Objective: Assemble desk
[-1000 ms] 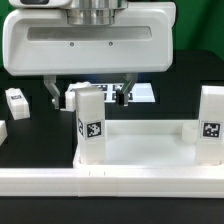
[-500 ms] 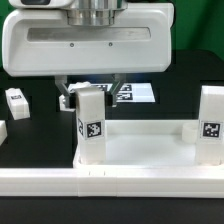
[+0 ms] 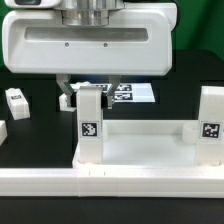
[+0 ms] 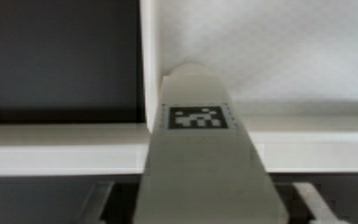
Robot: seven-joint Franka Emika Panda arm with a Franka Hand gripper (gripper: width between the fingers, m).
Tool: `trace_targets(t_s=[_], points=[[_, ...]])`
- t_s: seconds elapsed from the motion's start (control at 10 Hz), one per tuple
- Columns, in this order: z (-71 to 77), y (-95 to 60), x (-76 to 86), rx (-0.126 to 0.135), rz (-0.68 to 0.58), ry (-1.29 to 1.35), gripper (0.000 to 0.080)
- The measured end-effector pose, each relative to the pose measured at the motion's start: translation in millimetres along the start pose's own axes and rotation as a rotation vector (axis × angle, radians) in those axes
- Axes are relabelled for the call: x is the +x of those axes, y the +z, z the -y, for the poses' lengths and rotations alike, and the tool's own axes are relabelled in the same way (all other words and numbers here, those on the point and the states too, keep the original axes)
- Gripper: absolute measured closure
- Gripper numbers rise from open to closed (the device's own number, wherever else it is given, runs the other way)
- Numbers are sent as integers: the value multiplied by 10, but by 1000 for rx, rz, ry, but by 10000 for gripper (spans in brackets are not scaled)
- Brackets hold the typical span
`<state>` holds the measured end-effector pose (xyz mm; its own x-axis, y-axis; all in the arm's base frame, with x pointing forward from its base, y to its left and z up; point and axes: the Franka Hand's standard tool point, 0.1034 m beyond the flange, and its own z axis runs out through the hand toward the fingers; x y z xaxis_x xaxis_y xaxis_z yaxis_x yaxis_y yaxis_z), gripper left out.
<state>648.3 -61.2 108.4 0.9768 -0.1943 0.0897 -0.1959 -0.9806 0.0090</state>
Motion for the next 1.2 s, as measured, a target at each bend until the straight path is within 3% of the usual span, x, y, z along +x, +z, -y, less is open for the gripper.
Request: trace_targets(t_s=[0.7,0.8,0.9,1.0,1.1,1.2], points=[[-55,-2,-39,-5,20,290,491],[-54,1,-40,-3,20,327,431],[-52,5,-42,-3,21,323,431],[-40,-8,-50,-2,22,336,269],[5,-72,-111,3,31,361,175],[53,-126,-181,8,35,399,157]])
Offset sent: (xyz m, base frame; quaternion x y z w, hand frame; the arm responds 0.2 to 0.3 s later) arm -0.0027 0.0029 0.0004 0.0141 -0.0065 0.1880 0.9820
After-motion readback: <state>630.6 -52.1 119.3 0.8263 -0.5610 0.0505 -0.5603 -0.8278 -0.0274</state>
